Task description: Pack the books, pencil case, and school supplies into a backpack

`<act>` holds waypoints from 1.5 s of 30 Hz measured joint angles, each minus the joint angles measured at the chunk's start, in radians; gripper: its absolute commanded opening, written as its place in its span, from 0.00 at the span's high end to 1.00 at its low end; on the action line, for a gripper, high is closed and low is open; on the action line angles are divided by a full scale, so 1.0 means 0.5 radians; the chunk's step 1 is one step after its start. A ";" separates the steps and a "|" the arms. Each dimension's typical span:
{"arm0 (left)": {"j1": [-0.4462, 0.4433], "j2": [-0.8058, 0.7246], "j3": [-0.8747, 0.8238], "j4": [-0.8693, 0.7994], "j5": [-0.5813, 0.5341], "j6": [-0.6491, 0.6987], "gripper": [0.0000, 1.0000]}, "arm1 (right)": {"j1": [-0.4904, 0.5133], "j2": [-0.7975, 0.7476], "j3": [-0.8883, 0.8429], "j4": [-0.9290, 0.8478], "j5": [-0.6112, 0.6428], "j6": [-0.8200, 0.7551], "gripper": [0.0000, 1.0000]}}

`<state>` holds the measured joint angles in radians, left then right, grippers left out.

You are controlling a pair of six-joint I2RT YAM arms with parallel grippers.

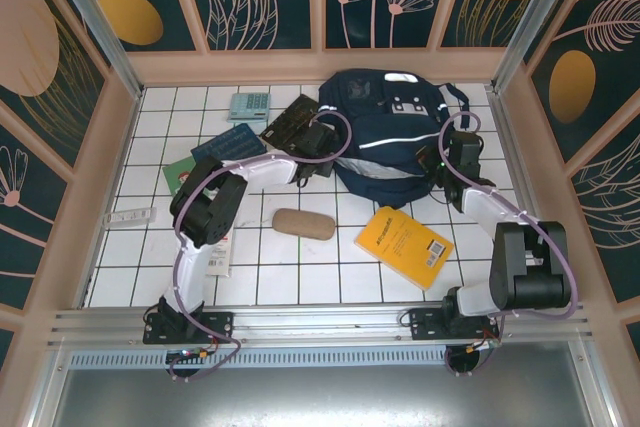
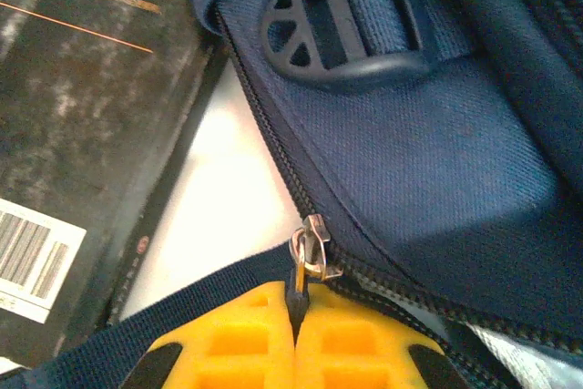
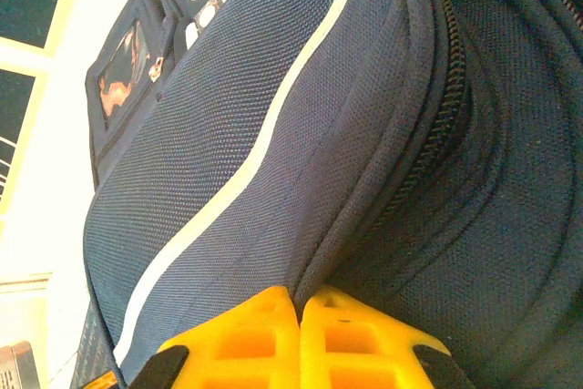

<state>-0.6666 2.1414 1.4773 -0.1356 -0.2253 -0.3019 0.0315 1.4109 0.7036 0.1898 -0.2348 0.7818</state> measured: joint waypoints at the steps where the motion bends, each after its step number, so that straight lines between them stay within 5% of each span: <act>1: 0.002 0.018 0.047 -0.034 -0.037 -0.018 1.00 | -0.008 -0.006 0.000 -0.007 -0.008 -0.007 1.00; 14: 0.287 0.243 0.347 -0.133 -0.207 -0.275 1.00 | -0.141 -0.239 0.056 -0.088 0.120 -0.151 1.00; 17: 0.347 0.235 0.311 -0.108 -0.172 -0.272 0.84 | -0.140 -0.231 0.072 -0.088 0.108 -0.179 1.00; 20: 0.353 0.166 0.172 -0.028 -0.120 -0.275 0.81 | -0.137 -0.195 0.084 -0.089 0.085 -0.194 1.00; 25: 0.345 0.010 -0.029 0.037 0.024 -0.275 0.80 | -0.059 -0.166 0.085 -0.091 0.082 -0.246 0.76; 29: 0.324 -0.034 -0.060 0.068 0.111 -0.282 0.78 | 0.057 -0.166 0.094 -0.092 0.107 -0.294 0.73; 32: 0.277 -0.066 -0.100 0.084 0.123 -0.298 0.52 | 0.127 -0.166 0.095 -0.098 0.134 -0.330 0.70; 37: 0.198 -0.195 -0.229 0.093 0.121 -0.346 0.28 | 0.218 -0.226 0.061 -0.136 0.203 -0.365 0.59; 40: 0.179 -0.340 -0.315 0.093 0.120 -0.356 0.15 | 0.286 -0.362 -0.019 -0.195 0.283 -0.373 0.37; 42: 0.162 -0.459 -0.372 0.095 0.119 -0.355 0.14 | 0.335 -0.485 -0.085 -0.262 0.365 -0.340 0.03; 45: 0.118 -0.620 -0.450 0.126 0.127 -0.356 0.14 | 0.360 -0.690 -0.214 -0.354 0.436 -0.292 0.01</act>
<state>-0.6075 1.8317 1.2522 -0.0727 -0.1619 -0.4801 0.2115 1.0660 0.5964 0.0128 -0.0166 0.6357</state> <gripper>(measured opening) 0.862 0.972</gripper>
